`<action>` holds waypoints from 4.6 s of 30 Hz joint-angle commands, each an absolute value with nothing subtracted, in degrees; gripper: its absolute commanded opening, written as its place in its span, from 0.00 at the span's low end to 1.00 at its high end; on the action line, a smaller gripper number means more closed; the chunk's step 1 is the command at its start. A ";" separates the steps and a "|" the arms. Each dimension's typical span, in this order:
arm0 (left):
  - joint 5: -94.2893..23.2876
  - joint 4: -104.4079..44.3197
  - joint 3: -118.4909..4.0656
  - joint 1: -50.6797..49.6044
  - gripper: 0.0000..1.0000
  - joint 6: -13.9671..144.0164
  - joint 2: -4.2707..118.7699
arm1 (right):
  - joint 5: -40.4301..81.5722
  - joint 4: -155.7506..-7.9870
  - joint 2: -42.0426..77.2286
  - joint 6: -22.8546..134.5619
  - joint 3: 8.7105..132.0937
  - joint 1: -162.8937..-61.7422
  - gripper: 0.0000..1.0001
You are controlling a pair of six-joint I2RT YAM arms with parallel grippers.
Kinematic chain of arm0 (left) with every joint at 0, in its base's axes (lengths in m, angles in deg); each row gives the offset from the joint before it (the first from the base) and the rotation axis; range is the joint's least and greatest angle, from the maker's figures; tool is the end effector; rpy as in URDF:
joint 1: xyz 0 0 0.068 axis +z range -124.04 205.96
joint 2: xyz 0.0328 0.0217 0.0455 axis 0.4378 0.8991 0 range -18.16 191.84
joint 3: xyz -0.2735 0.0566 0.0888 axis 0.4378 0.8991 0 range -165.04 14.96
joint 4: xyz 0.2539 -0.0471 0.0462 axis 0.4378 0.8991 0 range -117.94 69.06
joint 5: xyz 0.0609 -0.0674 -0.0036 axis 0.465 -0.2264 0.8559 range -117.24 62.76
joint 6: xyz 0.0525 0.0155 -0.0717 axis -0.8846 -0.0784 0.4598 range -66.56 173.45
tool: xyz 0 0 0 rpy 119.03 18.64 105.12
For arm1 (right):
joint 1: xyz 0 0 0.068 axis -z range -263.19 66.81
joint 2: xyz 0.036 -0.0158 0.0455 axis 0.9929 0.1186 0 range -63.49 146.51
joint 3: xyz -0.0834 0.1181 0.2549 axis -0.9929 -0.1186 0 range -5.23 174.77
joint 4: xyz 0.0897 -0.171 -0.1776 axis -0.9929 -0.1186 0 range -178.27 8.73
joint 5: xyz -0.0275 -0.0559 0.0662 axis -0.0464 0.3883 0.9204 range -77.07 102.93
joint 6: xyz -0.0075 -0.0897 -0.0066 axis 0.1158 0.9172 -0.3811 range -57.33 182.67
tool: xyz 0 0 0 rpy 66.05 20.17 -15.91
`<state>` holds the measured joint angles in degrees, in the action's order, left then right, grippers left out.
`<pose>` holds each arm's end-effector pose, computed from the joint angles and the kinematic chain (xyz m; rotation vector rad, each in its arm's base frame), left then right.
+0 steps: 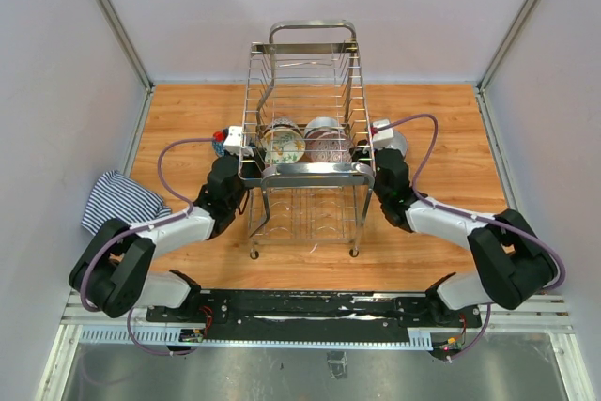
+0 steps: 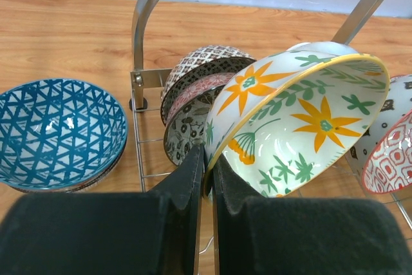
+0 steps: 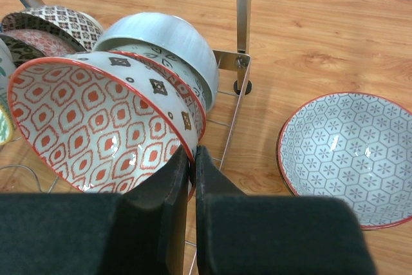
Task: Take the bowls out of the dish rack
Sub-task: Place the bowl with the bowl.
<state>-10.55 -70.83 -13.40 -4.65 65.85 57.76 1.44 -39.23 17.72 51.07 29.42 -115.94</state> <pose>0.2800 -0.1389 0.2365 0.0407 1.6588 -0.3313 0.2961 0.1712 0.2456 -0.1527 1.6580 0.4238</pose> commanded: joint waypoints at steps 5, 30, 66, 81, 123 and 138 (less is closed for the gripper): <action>-9.59 -64.64 -19.96 -5.06 0.00 67.98 54.14 | 0.87 -44.08 12.06 50.04 34.67 -116.85 0.01; -17.89 -46.49 -27.20 3.76 0.00 74.35 53.91 | 2.95 -64.20 7.01 46.25 40.68 -111.43 0.01; -31.54 -43.08 -27.48 14.28 0.00 81.23 50.84 | 9.41 -76.05 4.78 44.65 45.01 -99.75 0.01; -41.53 -31.79 -38.12 24.29 0.00 92.13 58.59 | 17.26 -97.94 14.26 43.75 63.40 -92.78 0.01; -40.47 4.29 -67.29 29.92 0.00 74.39 79.06 | 22.11 -120.04 34.31 51.41 85.68 -87.59 0.01; -36.88 10.35 -73.02 29.92 0.01 70.50 82.39 | 21.20 -121.42 35.25 52.71 86.23 -86.23 0.01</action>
<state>-37.11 9.82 -70.27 29.54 71.68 82.22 21.42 -120.76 34.86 52.01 83.45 -87.25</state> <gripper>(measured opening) 0.097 0.058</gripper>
